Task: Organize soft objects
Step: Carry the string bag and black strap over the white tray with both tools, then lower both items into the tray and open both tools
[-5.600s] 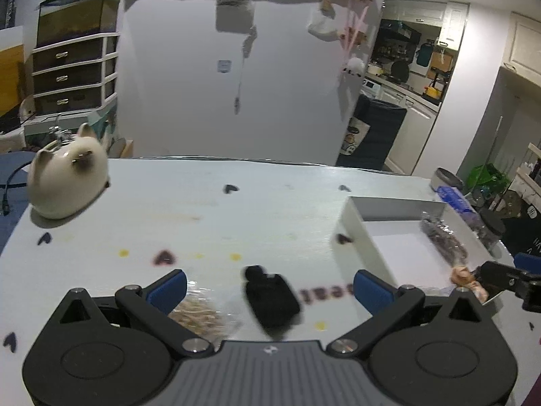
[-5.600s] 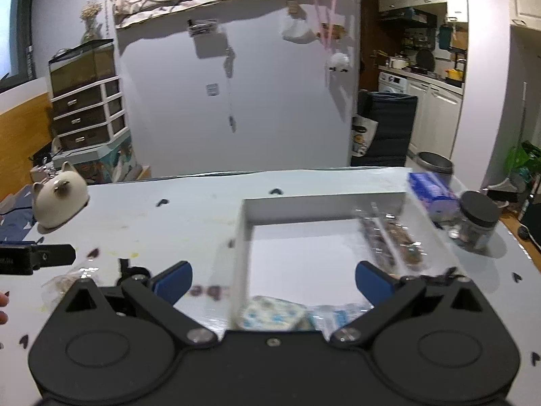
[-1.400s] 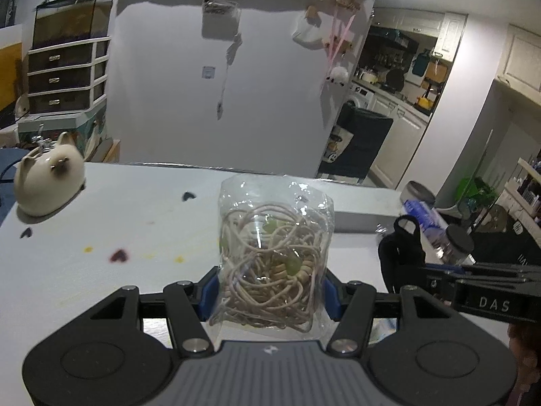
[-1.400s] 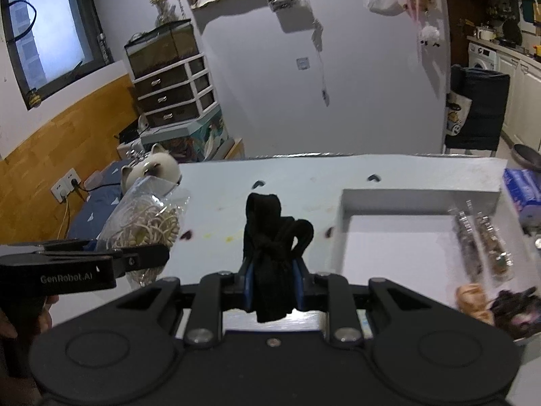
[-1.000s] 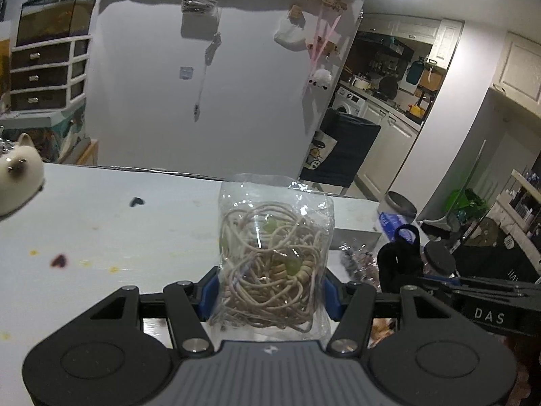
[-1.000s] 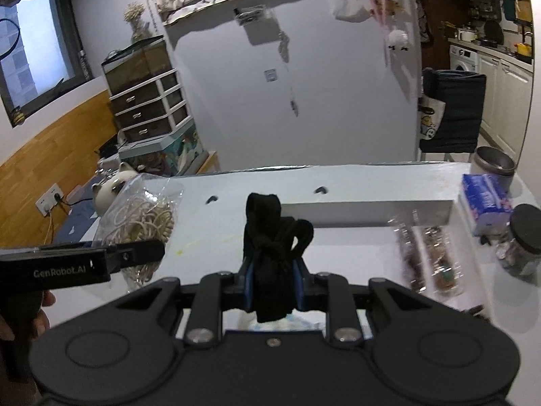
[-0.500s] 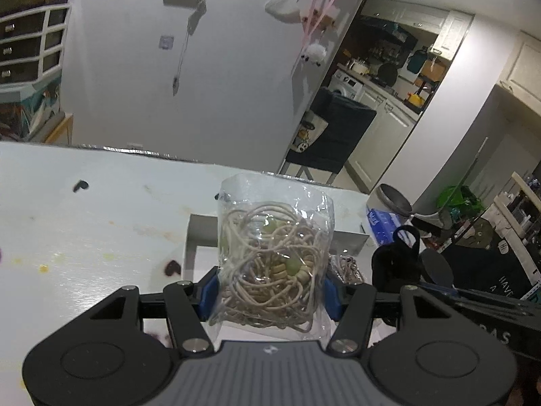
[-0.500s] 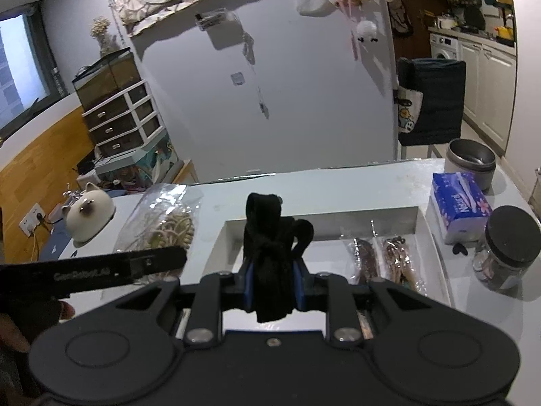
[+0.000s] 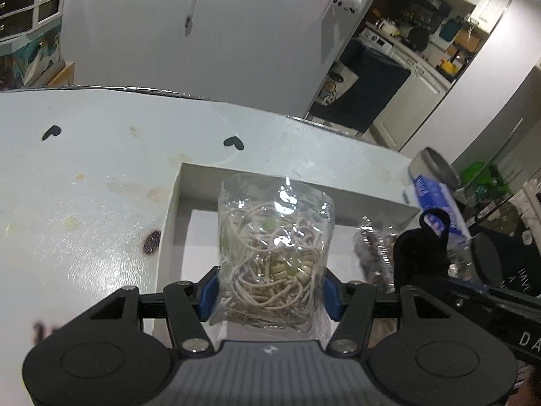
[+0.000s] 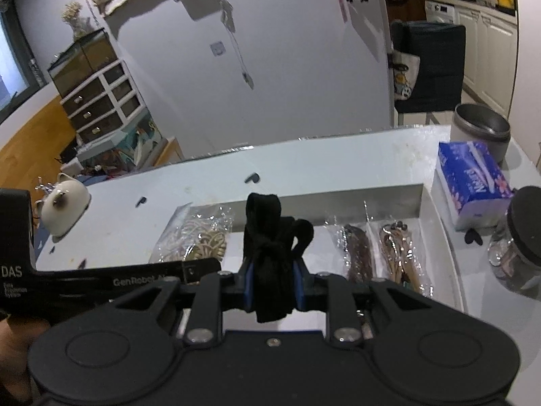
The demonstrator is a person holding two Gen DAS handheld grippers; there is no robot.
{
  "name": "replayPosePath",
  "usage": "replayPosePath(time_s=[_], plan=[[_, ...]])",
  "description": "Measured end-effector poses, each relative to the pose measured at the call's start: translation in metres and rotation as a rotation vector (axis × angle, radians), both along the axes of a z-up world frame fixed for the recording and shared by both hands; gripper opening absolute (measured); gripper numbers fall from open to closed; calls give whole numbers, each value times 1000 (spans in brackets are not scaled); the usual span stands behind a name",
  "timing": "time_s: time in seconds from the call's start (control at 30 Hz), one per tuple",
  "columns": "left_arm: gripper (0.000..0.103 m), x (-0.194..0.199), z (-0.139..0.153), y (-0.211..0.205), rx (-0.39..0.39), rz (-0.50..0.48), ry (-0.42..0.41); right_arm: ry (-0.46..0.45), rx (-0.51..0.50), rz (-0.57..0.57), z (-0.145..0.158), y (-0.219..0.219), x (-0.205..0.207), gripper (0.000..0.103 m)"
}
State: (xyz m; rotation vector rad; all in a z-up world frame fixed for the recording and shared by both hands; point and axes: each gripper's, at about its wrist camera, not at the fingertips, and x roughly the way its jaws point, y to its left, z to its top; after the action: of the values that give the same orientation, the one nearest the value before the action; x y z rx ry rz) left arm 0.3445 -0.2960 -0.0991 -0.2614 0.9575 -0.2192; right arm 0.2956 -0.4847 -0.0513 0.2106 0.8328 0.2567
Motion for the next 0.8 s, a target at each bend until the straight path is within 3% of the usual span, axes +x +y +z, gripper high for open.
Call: replayPosePath(time_s=[0.2,0.27,0.33,0.4,0.47,0.57,0.7,0.8], plan=[[63,14,-16,-1,12,18,16,48,3,3,-21,2,24,25],[81,14,-18,0,8,17,10,61,6,2,-26,4,31,25],[82,12,-15,2,10,17,-14,74,11,2,-31,5,36,25],[77,8,-8,4,9,16,-52,85,13,1,-36,5,41,25],[59,7,0,5,12,9,-92,97,14,-2,-41,5,44,25],[42,10,6,5,-3,-13,-115,111,13,-4,-49,4,50,25],[33,16,-2,-2,45,-47,-75,112,14,-13,-55,4,60,27],[33,19,-14,-4,80,-52,-37,92,13,-29,-53,4,64,41]])
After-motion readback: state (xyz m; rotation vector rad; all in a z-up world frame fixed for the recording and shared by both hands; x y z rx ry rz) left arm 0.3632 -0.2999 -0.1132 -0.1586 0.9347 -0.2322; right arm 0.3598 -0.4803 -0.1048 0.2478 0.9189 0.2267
